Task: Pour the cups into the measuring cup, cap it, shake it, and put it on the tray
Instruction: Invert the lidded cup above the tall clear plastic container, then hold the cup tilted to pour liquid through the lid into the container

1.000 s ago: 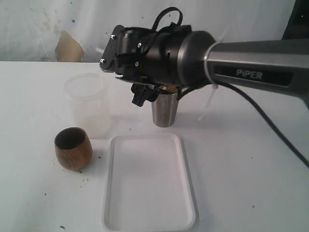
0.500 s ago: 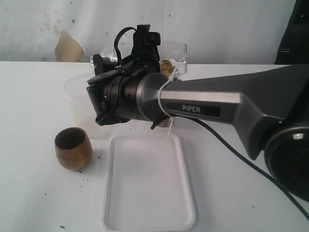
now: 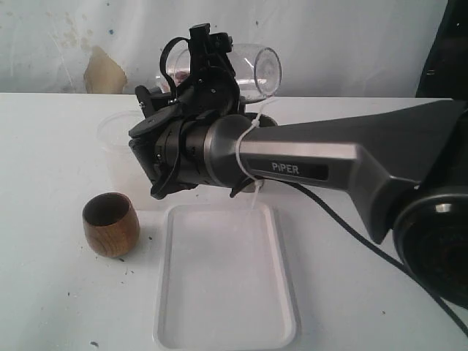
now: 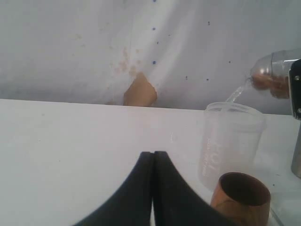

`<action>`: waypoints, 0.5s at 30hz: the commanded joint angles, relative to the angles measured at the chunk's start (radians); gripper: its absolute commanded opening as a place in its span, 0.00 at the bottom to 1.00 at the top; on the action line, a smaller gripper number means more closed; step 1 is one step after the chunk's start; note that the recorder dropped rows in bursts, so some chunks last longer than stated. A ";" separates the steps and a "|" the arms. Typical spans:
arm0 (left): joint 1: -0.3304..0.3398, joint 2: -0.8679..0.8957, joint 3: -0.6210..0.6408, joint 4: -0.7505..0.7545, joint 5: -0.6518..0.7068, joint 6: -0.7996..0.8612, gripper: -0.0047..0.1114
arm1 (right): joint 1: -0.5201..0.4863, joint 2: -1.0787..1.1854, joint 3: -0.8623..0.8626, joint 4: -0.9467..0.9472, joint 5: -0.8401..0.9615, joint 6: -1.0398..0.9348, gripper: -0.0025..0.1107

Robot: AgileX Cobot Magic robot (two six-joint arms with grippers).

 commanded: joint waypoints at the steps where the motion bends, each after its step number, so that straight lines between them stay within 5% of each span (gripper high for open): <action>1: -0.003 -0.004 0.005 0.004 -0.010 0.000 0.04 | 0.037 -0.068 -0.010 -0.004 0.007 0.003 0.02; 15: -0.003 -0.004 0.005 0.004 -0.010 0.000 0.04 | 0.150 -0.228 0.187 -0.001 0.050 -0.102 0.02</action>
